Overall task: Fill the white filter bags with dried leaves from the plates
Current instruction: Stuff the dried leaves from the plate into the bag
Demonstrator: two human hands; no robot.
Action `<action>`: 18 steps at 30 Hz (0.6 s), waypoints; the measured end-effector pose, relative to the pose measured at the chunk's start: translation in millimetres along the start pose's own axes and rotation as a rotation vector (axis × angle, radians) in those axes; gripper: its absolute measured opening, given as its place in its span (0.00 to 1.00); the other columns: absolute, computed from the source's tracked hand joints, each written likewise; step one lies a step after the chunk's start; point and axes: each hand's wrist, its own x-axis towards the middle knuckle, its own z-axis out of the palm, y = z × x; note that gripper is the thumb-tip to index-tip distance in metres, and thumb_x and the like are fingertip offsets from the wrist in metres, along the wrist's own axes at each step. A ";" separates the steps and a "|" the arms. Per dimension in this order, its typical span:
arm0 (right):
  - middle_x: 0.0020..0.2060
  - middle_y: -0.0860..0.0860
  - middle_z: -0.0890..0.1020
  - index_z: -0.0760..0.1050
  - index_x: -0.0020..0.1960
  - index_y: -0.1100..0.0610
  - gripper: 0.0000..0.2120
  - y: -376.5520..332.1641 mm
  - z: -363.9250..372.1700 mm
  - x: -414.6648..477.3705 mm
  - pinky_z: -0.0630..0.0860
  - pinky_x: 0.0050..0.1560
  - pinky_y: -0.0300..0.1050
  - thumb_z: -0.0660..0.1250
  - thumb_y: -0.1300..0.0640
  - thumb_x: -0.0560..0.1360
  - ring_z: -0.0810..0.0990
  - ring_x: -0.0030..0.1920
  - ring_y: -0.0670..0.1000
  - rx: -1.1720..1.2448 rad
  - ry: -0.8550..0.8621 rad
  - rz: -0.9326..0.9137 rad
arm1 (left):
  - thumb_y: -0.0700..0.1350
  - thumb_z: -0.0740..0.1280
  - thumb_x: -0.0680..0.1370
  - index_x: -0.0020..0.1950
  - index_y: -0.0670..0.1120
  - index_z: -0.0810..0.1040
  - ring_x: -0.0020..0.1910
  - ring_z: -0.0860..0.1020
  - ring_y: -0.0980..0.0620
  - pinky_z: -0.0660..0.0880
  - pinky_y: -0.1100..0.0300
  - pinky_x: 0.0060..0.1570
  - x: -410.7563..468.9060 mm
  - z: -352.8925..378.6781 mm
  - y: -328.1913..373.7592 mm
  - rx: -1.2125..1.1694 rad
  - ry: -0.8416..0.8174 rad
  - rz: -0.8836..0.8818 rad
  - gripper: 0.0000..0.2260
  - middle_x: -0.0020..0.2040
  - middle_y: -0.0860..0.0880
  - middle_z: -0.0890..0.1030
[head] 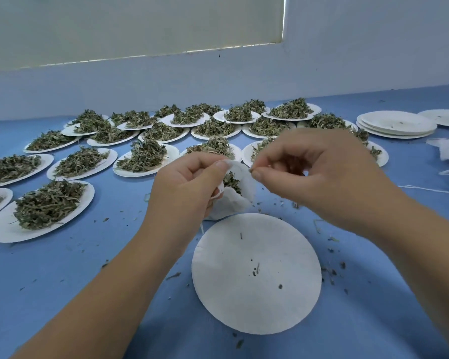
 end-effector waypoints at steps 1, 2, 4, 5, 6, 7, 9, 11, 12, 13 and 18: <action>0.28 0.48 0.76 0.80 0.37 0.46 0.07 -3.4 0.9 8.9 0.68 0.31 0.33 0.72 0.57 0.71 0.71 0.30 0.44 -0.072 -0.020 0.014 | 0.39 0.67 0.77 0.45 0.41 0.82 0.21 0.64 0.59 0.63 0.69 0.23 0.1 0.2 -0.2 0.002 -0.005 0.004 0.04 0.24 0.55 0.67; 0.27 0.48 0.74 0.80 0.37 0.46 0.06 -6.6 2.4 17.5 0.67 0.31 0.33 0.71 0.55 0.71 0.71 0.29 0.43 -0.179 -0.075 0.031 | 0.39 0.67 0.77 0.45 0.41 0.82 0.21 0.65 0.59 0.63 0.69 0.23 0.1 0.4 -0.5 0.005 -0.007 0.006 0.04 0.23 0.55 0.67; 0.25 0.45 0.71 0.79 0.37 0.46 0.05 -11.9 8.5 31.7 0.66 0.30 0.33 0.70 0.51 0.71 0.70 0.29 0.42 -0.418 -0.211 0.060 | 0.40 0.68 0.77 0.44 0.42 0.82 0.21 0.65 0.59 0.63 0.69 0.23 0.1 -0.2 -0.8 0.007 -0.006 0.005 0.04 0.23 0.56 0.68; 0.25 0.44 0.70 0.78 0.37 0.46 0.05 -13.8 12.4 36.1 0.64 0.29 0.34 0.70 0.50 0.71 0.70 0.28 0.42 -0.479 -0.237 0.071 | 0.40 0.68 0.77 0.44 0.43 0.82 0.21 0.65 0.59 0.63 0.69 0.23 0.3 -0.9 -0.8 0.005 -0.005 0.005 0.04 0.23 0.56 0.69; 0.25 0.44 0.69 0.76 0.36 0.46 0.07 -14.9 16.0 39.4 0.63 0.29 0.35 0.71 0.49 0.71 0.69 0.28 0.42 -0.487 -0.222 0.076 | 0.40 0.68 0.77 0.43 0.44 0.82 0.21 0.65 0.59 0.63 0.70 0.23 0.9 -1.7 -0.5 0.004 -0.004 0.007 0.04 0.23 0.56 0.69; 0.25 0.44 0.69 0.74 0.35 0.48 0.09 -14.6 18.9 41.4 0.62 0.28 0.34 0.72 0.49 0.70 0.68 0.27 0.41 -0.451 -0.176 0.083 | 0.40 0.68 0.77 0.43 0.44 0.82 0.21 0.65 0.59 0.63 0.69 0.24 1.6 -3.3 -0.1 0.002 0.001 0.012 0.05 0.23 0.56 0.69; 0.27 0.44 0.70 0.71 0.36 0.49 0.11 -9.9 23.9 42.7 0.65 0.27 0.32 0.73 0.48 0.69 0.68 0.27 0.40 -0.285 -0.066 0.131 | 0.40 0.67 0.78 0.44 0.43 0.83 0.22 0.65 0.59 0.63 0.69 0.24 4.3 -7.0 0.6 -0.012 0.024 0.022 0.05 0.24 0.57 0.69; 0.32 0.46 0.75 0.73 0.42 0.49 0.09 -2.3 28.6 40.7 0.68 0.26 0.30 0.71 0.47 0.69 0.72 0.28 0.39 -0.092 -0.099 0.254 | 0.39 0.67 0.78 0.45 0.43 0.83 0.22 0.66 0.60 0.64 0.70 0.24 6.6 -9.7 0.4 -0.033 0.051 0.029 0.06 0.24 0.57 0.70; 0.35 0.47 0.78 0.74 0.45 0.48 0.08 1.5 31.8 38.3 0.71 0.27 0.31 0.70 0.48 0.69 0.75 0.29 0.40 0.032 -0.173 0.344 | 0.40 0.67 0.78 0.44 0.43 0.83 0.23 0.68 0.59 0.66 0.69 0.25 7.0 -9.8 -0.3 -0.031 0.056 0.031 0.06 0.24 0.57 0.71; 0.37 0.48 0.80 0.75 0.48 0.47 0.07 5.6 35.8 34.9 0.75 0.29 0.36 0.69 0.50 0.70 0.79 0.31 0.43 0.165 -0.249 0.431 | 0.40 0.67 0.78 0.43 0.45 0.83 0.24 0.69 0.58 0.68 0.67 0.26 6.5 -9.1 -1.0 -0.019 0.055 0.030 0.06 0.25 0.55 0.72; 0.39 0.55 0.79 0.79 0.50 0.52 0.05 22.3 52.8 23.6 0.75 0.31 0.41 0.67 0.54 0.76 0.79 0.34 0.51 0.451 -0.246 0.648 | 0.40 0.68 0.77 0.40 0.49 0.82 0.24 0.72 0.59 0.71 0.65 0.27 -1.8 0.1 -5.0 0.113 -0.053 0.057 0.08 0.26 0.55 0.74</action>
